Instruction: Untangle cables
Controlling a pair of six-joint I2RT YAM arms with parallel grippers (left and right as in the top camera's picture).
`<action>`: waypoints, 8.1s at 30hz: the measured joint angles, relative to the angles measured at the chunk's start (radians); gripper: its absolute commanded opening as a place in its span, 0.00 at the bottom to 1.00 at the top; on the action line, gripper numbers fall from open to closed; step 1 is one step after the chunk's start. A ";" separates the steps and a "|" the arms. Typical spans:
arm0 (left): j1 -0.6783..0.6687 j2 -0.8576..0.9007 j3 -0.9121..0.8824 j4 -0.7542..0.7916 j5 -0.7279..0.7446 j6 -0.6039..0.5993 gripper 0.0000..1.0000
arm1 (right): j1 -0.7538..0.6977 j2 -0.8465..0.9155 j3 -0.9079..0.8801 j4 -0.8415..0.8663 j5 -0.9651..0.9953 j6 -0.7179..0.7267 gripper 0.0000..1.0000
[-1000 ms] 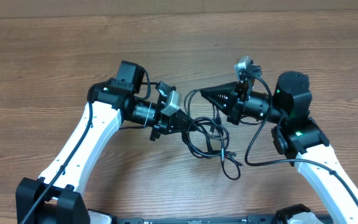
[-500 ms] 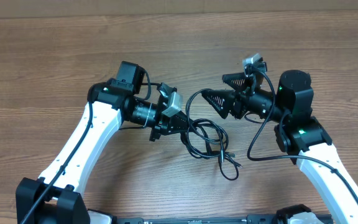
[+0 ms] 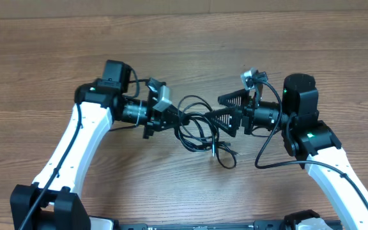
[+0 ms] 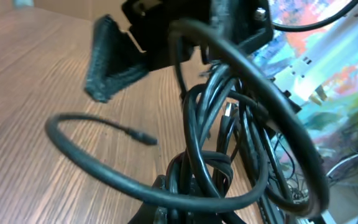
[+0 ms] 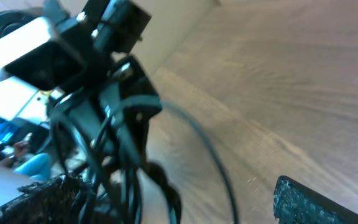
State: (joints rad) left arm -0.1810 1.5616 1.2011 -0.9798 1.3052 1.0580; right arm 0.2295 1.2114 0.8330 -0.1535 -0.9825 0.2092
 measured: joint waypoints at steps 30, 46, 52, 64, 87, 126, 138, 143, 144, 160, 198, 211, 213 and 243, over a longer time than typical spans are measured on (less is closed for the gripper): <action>0.004 0.000 0.000 0.003 -0.010 0.034 0.04 | 0.000 0.000 0.000 -0.003 -0.122 0.000 0.56; -0.042 0.000 0.000 0.020 -0.013 0.045 0.04 | 0.033 0.000 0.000 -0.004 -0.147 0.002 0.42; -0.042 0.000 0.000 0.020 -0.016 0.045 0.04 | 0.035 0.000 0.000 -0.003 -0.147 -0.001 0.32; -0.042 0.000 0.000 0.025 -0.021 0.046 0.04 | 0.040 0.000 0.000 -0.003 -0.161 0.003 0.10; -0.042 0.000 0.000 0.036 -0.043 0.049 0.04 | 0.055 0.000 0.000 0.035 -0.096 0.000 0.04; -0.183 0.000 0.000 0.053 -0.168 0.057 0.04 | 0.068 0.000 0.000 -0.056 0.237 -0.003 1.00; -0.137 0.000 0.000 0.069 -0.179 0.065 0.04 | 0.069 0.000 0.000 -0.101 0.049 -0.002 1.00; -0.122 0.000 0.000 0.071 -0.182 0.065 0.04 | 0.069 0.000 0.000 -0.100 -0.003 -0.003 0.93; -0.122 0.000 0.000 0.071 -0.182 0.065 0.04 | 0.069 0.000 0.000 -0.101 -0.010 -0.001 0.89; -0.122 0.000 0.000 0.082 -0.182 0.068 0.04 | 0.069 0.000 0.000 -0.101 -0.055 -0.001 0.44; -0.122 0.000 0.000 0.150 -0.245 0.076 0.04 | 0.087 0.003 0.000 -0.095 -0.030 -0.002 0.21; -0.122 0.000 0.000 0.142 -0.253 0.076 0.04 | 0.085 0.006 0.000 -0.096 -0.011 -0.002 0.04; -0.122 0.000 0.000 0.141 -0.256 0.076 0.04 | 0.085 0.007 0.000 -0.097 -0.008 -0.002 0.04; -0.160 -0.002 0.006 0.059 -0.263 0.075 0.04 | 0.099 0.011 -0.001 0.063 0.070 0.000 0.04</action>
State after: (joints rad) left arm -0.3408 1.5597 1.2068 -0.9211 1.0420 1.1328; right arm 0.3286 1.2224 0.8318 -0.0906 -0.9127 0.2089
